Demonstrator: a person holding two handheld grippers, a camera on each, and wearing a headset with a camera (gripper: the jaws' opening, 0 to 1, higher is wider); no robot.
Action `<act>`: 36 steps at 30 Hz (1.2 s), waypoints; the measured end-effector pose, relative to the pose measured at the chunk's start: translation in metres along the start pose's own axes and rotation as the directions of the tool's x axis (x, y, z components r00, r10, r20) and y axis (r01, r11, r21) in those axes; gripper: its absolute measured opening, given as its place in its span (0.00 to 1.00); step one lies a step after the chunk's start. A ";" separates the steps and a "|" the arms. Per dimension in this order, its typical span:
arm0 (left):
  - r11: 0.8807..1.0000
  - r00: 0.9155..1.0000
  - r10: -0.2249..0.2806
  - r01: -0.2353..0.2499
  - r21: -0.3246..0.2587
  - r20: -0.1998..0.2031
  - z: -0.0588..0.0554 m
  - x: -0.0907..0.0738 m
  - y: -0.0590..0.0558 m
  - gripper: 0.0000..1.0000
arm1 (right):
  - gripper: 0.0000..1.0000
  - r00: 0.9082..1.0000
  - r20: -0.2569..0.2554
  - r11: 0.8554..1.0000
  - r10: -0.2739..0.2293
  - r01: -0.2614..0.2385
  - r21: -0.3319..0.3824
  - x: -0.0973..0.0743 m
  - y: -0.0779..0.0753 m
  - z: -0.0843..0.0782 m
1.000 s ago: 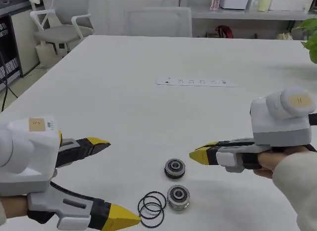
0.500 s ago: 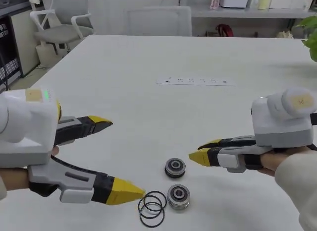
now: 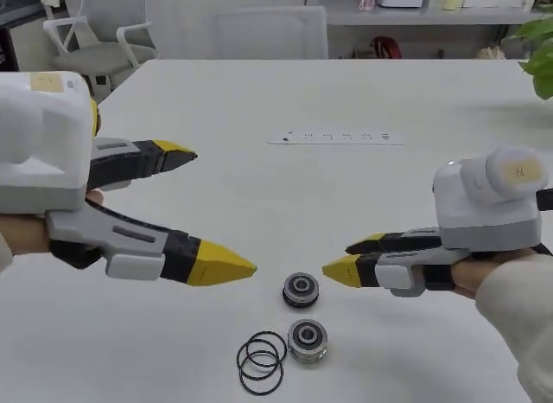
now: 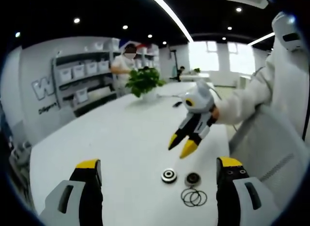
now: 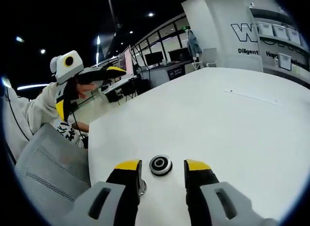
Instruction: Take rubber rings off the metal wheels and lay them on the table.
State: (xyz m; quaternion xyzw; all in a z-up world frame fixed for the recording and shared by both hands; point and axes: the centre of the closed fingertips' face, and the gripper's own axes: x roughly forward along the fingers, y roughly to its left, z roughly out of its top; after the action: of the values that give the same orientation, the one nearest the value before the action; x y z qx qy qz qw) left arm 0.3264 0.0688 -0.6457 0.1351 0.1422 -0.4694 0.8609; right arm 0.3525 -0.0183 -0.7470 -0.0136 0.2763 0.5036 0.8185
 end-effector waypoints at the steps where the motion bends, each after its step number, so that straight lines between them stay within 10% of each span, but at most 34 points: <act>1: 1.000 1.000 -0.006 0.006 0.006 -0.001 0.002 0.003 0.000 1.00 | 0.34 1.000 -0.002 1.000 -0.004 0.004 -0.003 0.000 -0.001 -0.001; 15: 0.997 0.998 -0.053 0.052 0.056 0.015 0.026 0.034 -0.011 1.00 | 0.48 0.999 -0.032 0.999 -0.009 0.007 -0.054 0.004 -0.003 -0.009; 36: 0.998 0.999 -0.027 0.025 0.052 0.047 -0.018 0.064 0.002 0.83 | 0.50 0.997 -0.077 0.997 -0.006 0.000 -0.080 0.011 -0.008 -0.025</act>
State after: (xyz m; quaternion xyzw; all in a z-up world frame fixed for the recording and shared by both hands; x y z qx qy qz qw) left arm 0.3592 0.0271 -0.6863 0.1441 0.1112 -0.4872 0.8541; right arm 0.3515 -0.0209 -0.7756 -0.0663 0.2871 0.5120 0.8069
